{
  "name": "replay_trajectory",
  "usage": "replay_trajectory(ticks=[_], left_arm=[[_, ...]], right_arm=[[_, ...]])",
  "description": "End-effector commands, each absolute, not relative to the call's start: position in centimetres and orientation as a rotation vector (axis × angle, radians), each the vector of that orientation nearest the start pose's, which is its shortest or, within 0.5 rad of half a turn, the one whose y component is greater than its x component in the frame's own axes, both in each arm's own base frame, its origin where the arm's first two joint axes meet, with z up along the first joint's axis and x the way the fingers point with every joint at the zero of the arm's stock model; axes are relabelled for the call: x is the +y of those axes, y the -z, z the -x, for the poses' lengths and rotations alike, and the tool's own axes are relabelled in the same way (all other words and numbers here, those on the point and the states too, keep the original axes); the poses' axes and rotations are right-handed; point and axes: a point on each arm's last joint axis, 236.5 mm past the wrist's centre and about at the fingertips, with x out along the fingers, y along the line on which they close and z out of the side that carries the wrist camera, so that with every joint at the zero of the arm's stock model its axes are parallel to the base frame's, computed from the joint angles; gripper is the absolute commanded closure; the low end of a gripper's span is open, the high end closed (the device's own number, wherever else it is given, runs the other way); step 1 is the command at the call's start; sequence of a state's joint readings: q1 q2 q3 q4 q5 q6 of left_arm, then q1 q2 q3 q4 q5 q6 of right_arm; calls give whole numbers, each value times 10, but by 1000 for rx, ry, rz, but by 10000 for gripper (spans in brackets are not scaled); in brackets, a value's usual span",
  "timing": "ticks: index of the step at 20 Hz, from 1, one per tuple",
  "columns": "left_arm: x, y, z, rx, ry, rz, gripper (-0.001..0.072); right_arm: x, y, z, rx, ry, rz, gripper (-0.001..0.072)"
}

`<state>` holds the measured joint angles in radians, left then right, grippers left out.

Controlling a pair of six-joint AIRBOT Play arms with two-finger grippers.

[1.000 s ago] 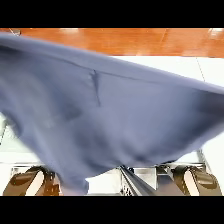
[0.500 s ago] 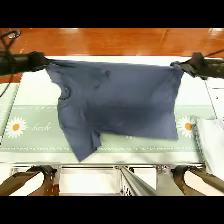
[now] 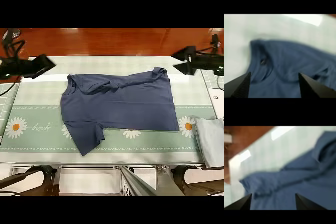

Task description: Fold the shirts.

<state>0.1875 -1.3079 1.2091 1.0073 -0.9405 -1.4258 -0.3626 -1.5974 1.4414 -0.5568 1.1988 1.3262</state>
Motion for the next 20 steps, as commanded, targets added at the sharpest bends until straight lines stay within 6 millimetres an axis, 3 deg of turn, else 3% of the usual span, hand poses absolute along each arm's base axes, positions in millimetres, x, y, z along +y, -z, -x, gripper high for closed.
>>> replay_trajectory(ticks=[1,2,3,5,8,10,14,17,19,20], left_arm=[[23,-6,-353,1354,98,586,6],[25,12,-326,1425,78,653,6],[21,28,-304,1459,78,711,6],[0,51,-278,1436,100,848,6],[-37,68,-268,1375,168,996,6],[-50,79,-270,1354,158,1030,7],[-76,86,-284,1326,185,924,8],[-100,99,-282,1368,211,863,9],[-105,103,-282,1391,222,857,13],[-103,101,-285,1384,225,855,171]], right_arm=[[-51,-33,-408,1251,-216,-673,92],[-67,-19,-383,1282,-122,-635,92],[-70,-10,-366,1253,-61,-657,92],[-38,-4,-339,1154,-88,-772,92],[-6,12,-298,1096,-65,-842,92],[7,16,-282,1097,-76,-856,92],[16,16,-270,1116,-98,-856,92],[12,16,-275,1098,-74,-862,92],[5,17,-279,1079,-46,-858,92],[0,20,-278,1080,-18,-848,92]])
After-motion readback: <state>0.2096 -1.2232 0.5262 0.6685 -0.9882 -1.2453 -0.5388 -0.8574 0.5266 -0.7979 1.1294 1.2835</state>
